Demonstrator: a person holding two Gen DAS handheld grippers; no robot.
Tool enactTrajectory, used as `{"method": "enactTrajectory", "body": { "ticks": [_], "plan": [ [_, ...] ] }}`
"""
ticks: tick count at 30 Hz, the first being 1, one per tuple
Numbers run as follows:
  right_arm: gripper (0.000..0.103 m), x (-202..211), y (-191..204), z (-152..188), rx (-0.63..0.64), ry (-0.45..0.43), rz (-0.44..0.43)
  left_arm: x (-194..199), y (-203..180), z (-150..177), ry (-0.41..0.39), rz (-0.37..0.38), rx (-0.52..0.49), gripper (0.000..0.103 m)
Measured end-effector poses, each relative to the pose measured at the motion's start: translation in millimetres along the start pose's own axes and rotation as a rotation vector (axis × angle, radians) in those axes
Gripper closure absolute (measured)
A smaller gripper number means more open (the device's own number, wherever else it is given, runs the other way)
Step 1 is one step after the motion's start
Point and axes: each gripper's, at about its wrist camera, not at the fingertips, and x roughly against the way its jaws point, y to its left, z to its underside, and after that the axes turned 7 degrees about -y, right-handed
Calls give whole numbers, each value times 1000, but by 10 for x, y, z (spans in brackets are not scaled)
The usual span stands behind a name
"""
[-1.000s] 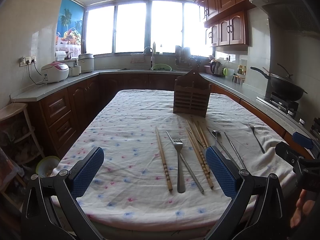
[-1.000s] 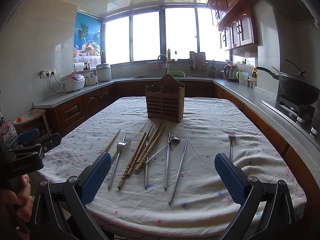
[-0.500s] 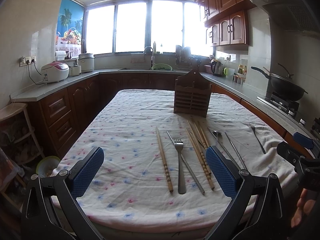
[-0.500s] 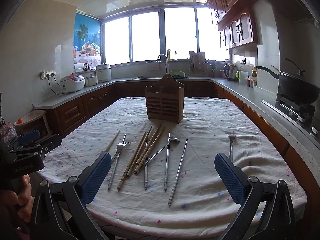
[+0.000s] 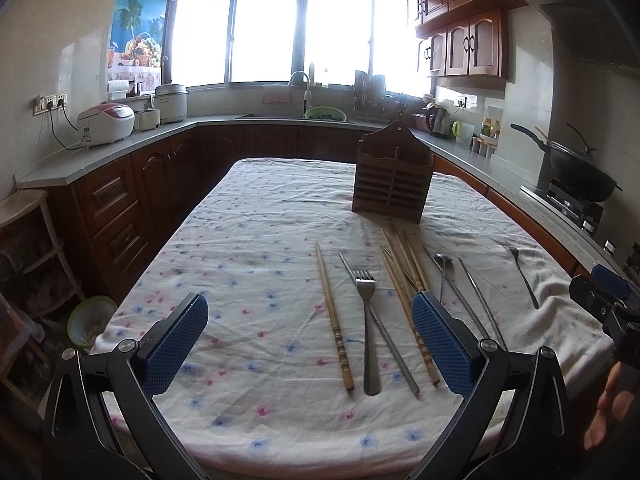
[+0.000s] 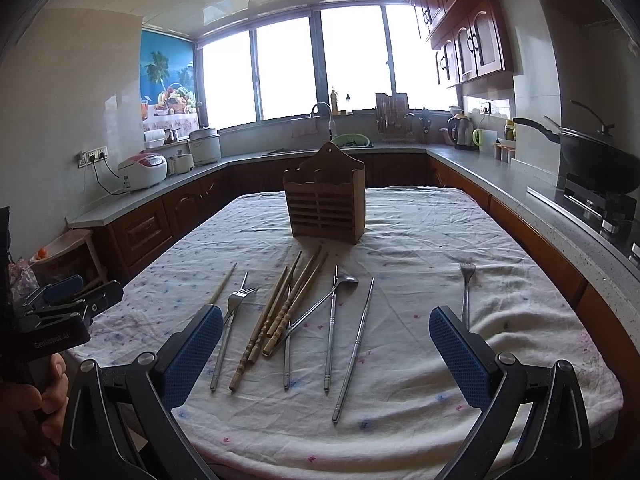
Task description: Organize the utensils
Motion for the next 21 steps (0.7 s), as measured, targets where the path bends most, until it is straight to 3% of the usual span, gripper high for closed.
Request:
{"method": "enactTrajectory", "body": {
  "ticks": [7,11,18,21],
  "plan": [
    [1,-290,-155,-110,-46,41,-15,-489,87,-156,109,5,14,0],
    [10,-544,-243,-179,-63,77,-13,-785,88,-226,151,3,3,0],
    [49,-1180,-405,-180,-122,223,-32,-1347,108,-254,263,7,9,15],
    [58,-1442,-480,-116,-157,287,-28,-1574,109,-235,313,14,12,19]
  ]
}}
